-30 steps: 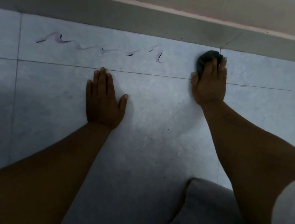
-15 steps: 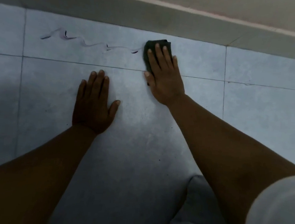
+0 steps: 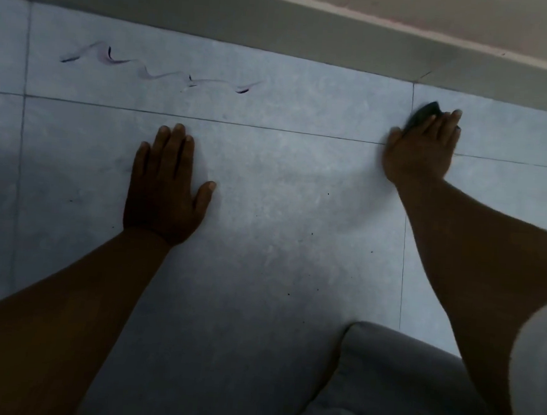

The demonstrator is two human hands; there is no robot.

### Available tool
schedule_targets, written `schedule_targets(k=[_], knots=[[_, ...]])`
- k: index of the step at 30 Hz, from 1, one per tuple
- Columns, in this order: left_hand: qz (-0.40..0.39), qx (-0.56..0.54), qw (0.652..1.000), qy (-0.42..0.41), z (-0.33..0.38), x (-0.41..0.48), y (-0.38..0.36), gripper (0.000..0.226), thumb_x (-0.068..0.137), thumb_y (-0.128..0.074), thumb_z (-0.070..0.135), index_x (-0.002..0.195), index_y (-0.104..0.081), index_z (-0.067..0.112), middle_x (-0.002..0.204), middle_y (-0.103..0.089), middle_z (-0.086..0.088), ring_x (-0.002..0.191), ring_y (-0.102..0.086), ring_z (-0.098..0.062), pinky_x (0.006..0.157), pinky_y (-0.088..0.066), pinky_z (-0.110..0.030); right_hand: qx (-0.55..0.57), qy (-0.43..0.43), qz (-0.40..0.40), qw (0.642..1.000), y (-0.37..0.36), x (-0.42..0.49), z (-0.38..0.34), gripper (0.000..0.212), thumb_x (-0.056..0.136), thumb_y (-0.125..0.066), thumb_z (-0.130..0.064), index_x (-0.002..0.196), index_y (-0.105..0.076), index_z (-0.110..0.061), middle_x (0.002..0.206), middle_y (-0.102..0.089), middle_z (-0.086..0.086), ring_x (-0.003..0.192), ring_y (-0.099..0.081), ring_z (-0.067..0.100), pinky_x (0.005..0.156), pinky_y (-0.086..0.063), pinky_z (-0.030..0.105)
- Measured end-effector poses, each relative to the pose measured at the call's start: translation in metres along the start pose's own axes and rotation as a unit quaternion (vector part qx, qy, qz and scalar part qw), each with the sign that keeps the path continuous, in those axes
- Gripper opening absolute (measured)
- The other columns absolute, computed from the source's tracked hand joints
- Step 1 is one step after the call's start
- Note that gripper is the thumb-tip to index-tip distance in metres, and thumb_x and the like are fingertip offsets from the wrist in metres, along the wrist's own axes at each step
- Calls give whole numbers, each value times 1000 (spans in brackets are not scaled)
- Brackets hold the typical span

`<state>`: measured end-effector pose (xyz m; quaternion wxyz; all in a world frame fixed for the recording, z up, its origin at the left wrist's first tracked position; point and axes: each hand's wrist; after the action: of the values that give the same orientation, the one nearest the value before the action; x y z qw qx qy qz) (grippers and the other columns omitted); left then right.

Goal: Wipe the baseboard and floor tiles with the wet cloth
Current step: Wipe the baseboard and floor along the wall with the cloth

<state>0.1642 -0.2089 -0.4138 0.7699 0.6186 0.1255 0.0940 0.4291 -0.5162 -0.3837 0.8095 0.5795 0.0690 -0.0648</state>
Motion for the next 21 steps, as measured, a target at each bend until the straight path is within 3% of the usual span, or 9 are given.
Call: schedule_targets(k=[2,4,7,10,16,21], knots=[[2,8,1000,1,0,0,0,76,97,-35,51,154,-24,2,164,-18,-17,153,-12,-33,123,-12,-52,25,4,-5,1000,6,9,-22,79,98,-17,-48,149,-10,12,158,-9,33,148,-5,45,123,-5,50],[0,10,1000,1,0,-1,1,76,97,-34,52,154,-24,2,164,-17,-17,153,-12,-33,123,-12,-52,62,70,23,995,7,2,-45,78,97,-22,-47,151,-10,9,157,-9,33,147,-8,47,122,-5,53],[1,6,1000,-3,1,0,1,76,97,-35,51,154,-25,2,164,-18,-17,153,-13,-34,123,-12,-51,122,166,44,978,0,-28,-63,74,98,-27,-47,154,-11,-1,161,-10,23,150,-7,39,123,-5,47],[0,12,1000,3,2,-2,2,75,97,-36,49,153,-25,1,163,-19,-19,152,-15,-36,123,-13,-52,148,196,59,968,-14,-50,-41,66,102,-28,-42,155,-14,-5,163,-12,17,151,-8,33,124,-12,47],[-6,-2,998,-69,59,12,-7,71,99,-37,44,151,-29,-4,161,-21,-22,151,-16,-38,123,-11,-55,150,99,44,983,-31,-21,29,68,101,-25,-43,155,-10,-4,163,-10,18,150,-5,37,123,-10,47],[-24,19,999,-44,83,14,-17,77,101,-32,50,156,-14,0,165,-8,-19,153,-4,-35,124,-3,-54,154,42,38,986,-16,16,7,73,99,-18,-49,155,-7,-3,163,-5,18,150,-2,38,123,-6,50]])
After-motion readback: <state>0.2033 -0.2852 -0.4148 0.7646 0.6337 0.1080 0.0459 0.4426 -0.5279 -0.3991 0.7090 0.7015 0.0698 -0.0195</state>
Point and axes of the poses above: each hand's wrist, its own x-axis towards the middle knuckle, its own y-axis out of the back of the hand, z = x × y
